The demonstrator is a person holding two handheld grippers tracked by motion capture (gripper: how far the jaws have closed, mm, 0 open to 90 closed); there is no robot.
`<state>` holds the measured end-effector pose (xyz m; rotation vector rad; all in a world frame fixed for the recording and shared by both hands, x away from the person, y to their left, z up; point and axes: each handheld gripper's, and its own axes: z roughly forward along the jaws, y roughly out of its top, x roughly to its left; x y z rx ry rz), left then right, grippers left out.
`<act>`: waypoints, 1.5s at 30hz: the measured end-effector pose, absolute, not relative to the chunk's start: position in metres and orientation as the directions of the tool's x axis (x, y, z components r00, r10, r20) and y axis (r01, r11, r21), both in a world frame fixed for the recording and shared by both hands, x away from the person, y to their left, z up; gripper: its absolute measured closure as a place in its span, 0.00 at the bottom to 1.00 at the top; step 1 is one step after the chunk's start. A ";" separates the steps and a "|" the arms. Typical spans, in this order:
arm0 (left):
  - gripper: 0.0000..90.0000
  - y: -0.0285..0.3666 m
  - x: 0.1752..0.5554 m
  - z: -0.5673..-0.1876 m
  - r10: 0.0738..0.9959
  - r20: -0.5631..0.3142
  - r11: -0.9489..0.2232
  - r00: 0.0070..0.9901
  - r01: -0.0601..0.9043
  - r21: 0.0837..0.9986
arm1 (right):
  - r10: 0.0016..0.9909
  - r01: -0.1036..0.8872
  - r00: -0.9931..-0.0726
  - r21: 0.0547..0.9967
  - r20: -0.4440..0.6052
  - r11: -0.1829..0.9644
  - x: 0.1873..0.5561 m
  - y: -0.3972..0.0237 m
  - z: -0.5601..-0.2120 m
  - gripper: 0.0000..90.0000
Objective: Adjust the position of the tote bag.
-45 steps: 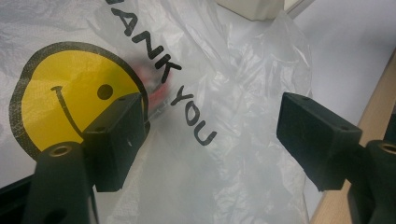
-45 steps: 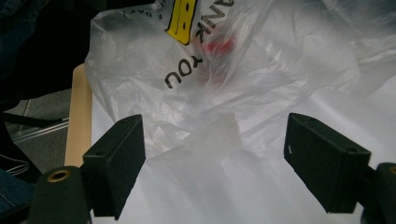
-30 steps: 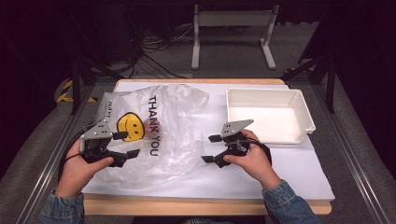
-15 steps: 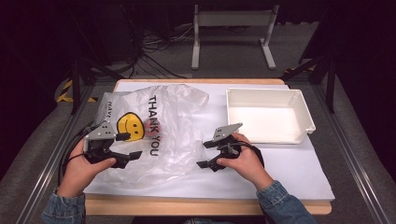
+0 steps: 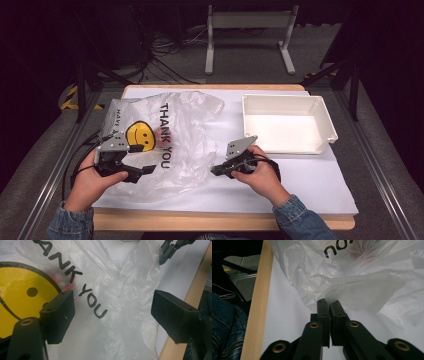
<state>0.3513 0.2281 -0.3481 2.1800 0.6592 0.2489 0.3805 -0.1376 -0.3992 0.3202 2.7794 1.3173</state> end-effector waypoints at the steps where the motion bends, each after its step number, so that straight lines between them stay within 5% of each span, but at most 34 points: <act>1: 0.23 0.226 0.351 -0.349 0.528 -0.046 -0.529 0.848 0.371 0.764 | 0.202 0.156 -0.979 0.772 0.037 0.616 0.380 -0.138 -0.398 1.00; 14: 0.19 0.167 0.340 -0.357 0.361 -0.030 -0.634 0.932 0.268 0.726 | 0.143 0.091 -0.990 0.817 0.011 0.569 0.358 -0.129 -0.380 1.00; 25: 0.28 0.124 0.337 -0.371 0.274 0.002 -0.676 0.962 0.191 0.712 | 0.136 0.075 -0.991 0.847 0.004 0.526 0.351 -0.126 -0.374 1.00; 30: 0.42 0.116 0.337 -0.372 0.239 0.041 -0.692 0.970 0.141 0.708 | 0.128 0.067 -0.992 0.860 0.002 0.506 0.348 -0.124 -0.372 1.00; 35: 0.79 0.114 0.335 -0.372 0.190 0.083 -0.717 0.978 0.081 0.693 | 0.122 0.061 -0.993 0.863 -0.001 0.501 0.345 -0.123 -0.370 1.00; 38: 0.94 0.116 0.335 -0.370 0.196 0.071 -0.719 0.978 0.095 0.688 | 0.131 0.069 -0.991 0.856 0.001 0.513 0.346 -0.123 -0.371 0.97; 45: 0.99 0.123 0.333 -0.367 0.200 0.045 -0.728 0.979 0.117 0.676 | 0.153 0.093 -0.988 0.858 0.017 0.505 0.352 -0.132 -0.364 0.77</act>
